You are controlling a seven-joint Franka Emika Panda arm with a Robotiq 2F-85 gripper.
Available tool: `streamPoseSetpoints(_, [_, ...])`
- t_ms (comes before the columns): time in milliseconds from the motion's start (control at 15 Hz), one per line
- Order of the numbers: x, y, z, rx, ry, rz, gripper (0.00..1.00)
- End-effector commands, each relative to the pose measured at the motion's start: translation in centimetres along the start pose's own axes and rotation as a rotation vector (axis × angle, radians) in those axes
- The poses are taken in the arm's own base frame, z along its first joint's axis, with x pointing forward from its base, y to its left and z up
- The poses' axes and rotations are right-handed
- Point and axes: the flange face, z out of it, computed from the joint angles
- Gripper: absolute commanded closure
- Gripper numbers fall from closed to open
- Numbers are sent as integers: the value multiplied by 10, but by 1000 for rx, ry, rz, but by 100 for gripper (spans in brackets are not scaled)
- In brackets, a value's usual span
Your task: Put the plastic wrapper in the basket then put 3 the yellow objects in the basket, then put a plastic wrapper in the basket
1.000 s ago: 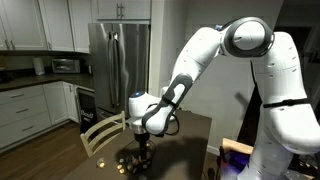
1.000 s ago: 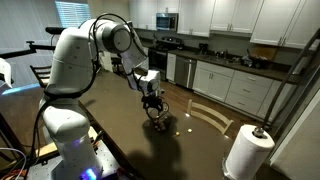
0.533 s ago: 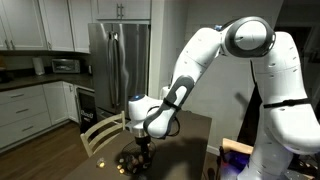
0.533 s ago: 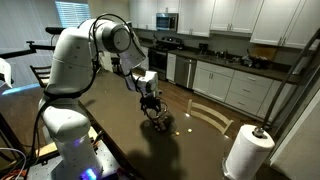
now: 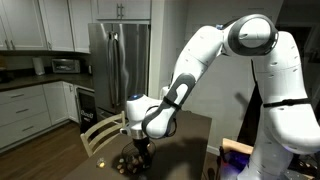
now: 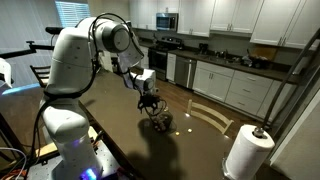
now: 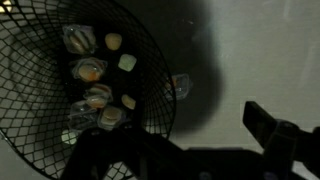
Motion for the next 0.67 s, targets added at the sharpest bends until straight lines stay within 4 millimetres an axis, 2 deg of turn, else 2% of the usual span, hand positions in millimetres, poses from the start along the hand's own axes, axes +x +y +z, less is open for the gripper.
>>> streamPoseSetpoints(0, [-6,-14,0,72,-14,-128,0])
streamPoseSetpoints(267, [-7,-22,12,118,-32,-219,0])
streamPoseSetpoints(600, [-5,-21,23,108,-41,-290,0])
